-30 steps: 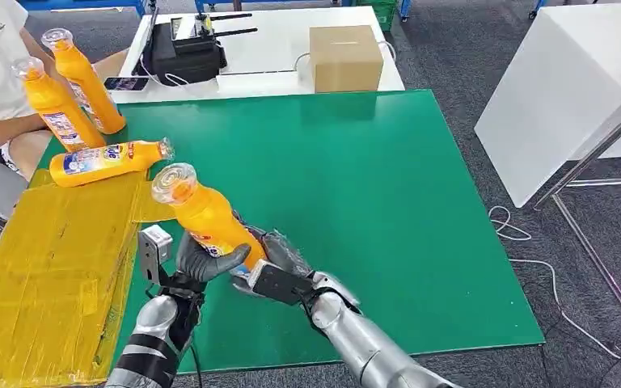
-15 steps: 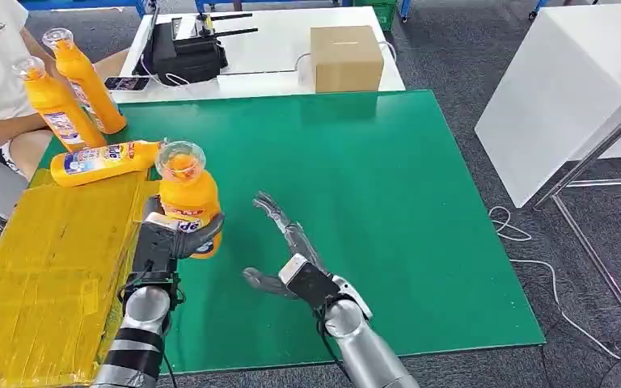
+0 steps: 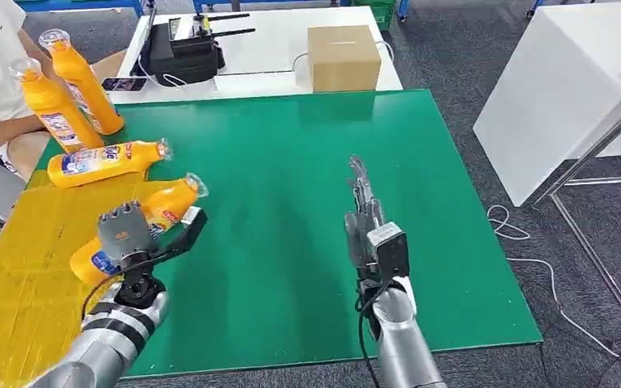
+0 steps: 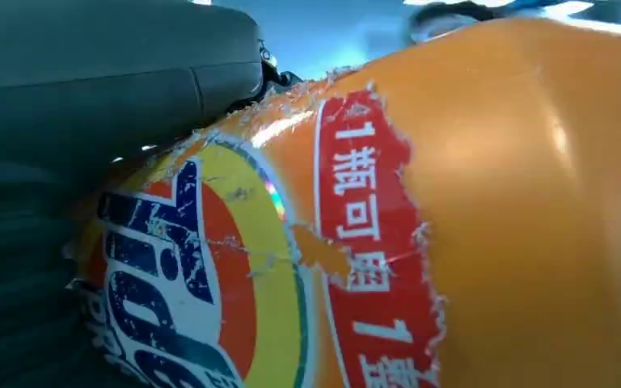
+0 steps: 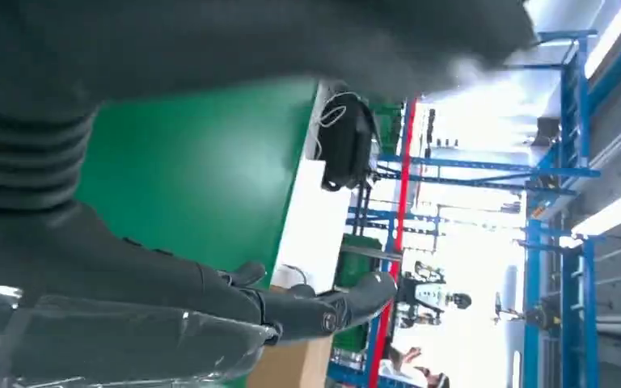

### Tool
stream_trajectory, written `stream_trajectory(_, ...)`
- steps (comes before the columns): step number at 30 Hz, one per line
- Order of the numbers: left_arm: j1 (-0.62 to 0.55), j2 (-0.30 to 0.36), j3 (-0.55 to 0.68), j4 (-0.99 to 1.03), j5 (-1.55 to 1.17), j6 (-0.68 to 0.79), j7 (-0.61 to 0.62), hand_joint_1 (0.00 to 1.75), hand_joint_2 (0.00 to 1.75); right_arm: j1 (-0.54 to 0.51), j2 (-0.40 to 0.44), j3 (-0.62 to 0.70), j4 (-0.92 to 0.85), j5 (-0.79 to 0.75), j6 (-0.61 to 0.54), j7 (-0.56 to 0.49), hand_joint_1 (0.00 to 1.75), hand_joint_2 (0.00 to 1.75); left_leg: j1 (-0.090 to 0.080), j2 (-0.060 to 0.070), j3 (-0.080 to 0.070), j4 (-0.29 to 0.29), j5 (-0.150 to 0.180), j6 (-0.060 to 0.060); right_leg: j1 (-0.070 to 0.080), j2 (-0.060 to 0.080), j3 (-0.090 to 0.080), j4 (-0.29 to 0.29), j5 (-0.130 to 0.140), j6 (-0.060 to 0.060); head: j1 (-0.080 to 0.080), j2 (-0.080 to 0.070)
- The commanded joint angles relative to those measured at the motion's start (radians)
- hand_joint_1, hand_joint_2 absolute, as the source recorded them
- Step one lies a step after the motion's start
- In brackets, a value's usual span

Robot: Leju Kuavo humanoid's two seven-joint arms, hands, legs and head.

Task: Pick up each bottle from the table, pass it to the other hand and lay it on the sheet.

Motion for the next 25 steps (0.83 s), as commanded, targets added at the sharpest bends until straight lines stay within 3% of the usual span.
stream_trajectory(1, -0.084, 0.144, -0.097, 0.323, 0.004, -0.037, -0.063, 1.75, 1.75, -0.022, -0.044, -0.010, 0.001, -0.029, 0.004, 0.003, 0.00, 1.75, 0.001, 0.002, 0.006, -0.001, -0.003, 0.000, 0.001, 0.001, 0.005, -0.001, -0.002, 0.000, 0.000, 0.000)
stream_trajectory(4, -0.078, 0.166, -0.097, 0.336, 0.004, -0.045, -0.038, 1.68, 1.75, -0.030, -0.045, 0.002, 0.012, -0.034, 0.004, 0.003, 0.00, 1.75, 0.000, 0.001, 0.003, -0.001, -0.002, 0.000, 0.000, 0.001, 0.003, -0.001, -0.001, 0.000, 0.000, 0.000)
stream_trajectory(5, -0.070, 0.168, -0.074, 0.330, 0.006, -0.013, -0.055, 0.00, 1.75, -0.035, -0.046, 0.006, 0.022, -0.039, 0.004, 0.002, 0.00, 1.75, 0.000, 0.001, 0.006, -0.001, -0.002, 0.000, 0.000, 0.001, 0.006, -0.001, -0.002, 0.000, 0.000, 0.000)
stream_trajectory(11, -0.064, 0.166, -0.083, 0.313, 0.004, 0.036, -0.058, 0.00, 1.75, -0.033, -0.051, 0.012, 0.030, -0.045, 0.001, -0.002, 0.00, 1.75, 0.000, 0.003, 0.003, -0.001, -0.001, 0.000, 0.000, 0.002, 0.003, -0.001, 0.000, -0.001, 0.000, 0.000)
stream_trajectory(14, 0.001, 0.194, -0.106, 0.125, 0.004, 0.036, -0.034, 0.00, 1.75, -0.034, -0.057, 0.028, 0.048, -0.054, -0.012, -0.007, 0.00, 1.75, 0.000, 0.002, 0.003, -0.001, -0.001, 0.000, 0.000, 0.001, 0.003, -0.001, 0.000, -0.001, 0.000, 0.000)
stream_trajectory(18, 0.106, 0.192, -0.021, -0.163, 0.004, 0.036, -0.097, 0.00, 1.75, -0.026, -0.062, 0.045, 0.060, -0.055, -0.029, -0.012, 0.00, 1.75, 0.001, 0.002, 0.008, -0.001, -0.004, 0.000, 0.001, 0.001, 0.007, 0.000, -0.003, -0.001, 0.000, 0.000)
stream_trajectory(23, 0.116, 0.184, -0.002, -0.185, 0.004, 0.036, -0.113, 0.00, 1.75, -0.024, -0.062, 0.046, 0.060, -0.055, -0.031, -0.013, 0.00, 1.75, 0.001, 0.000, 0.001, -0.001, -0.001, 0.000, 0.001, -0.001, 0.001, 0.000, -0.002, -0.001, 0.000, 0.000)
stream_trajectory(25, 0.163, 0.131, 0.132, -0.281, 0.007, 0.036, -0.236, 0.00, 1.75, -0.022, -0.064, 0.052, 0.063, -0.054, -0.036, -0.014, 0.00, 1.75, 0.002, -0.002, 0.005, 0.000, -0.003, 0.000, 0.002, -0.002, 0.006, 0.000, -0.004, -0.001, 0.000, 0.000)
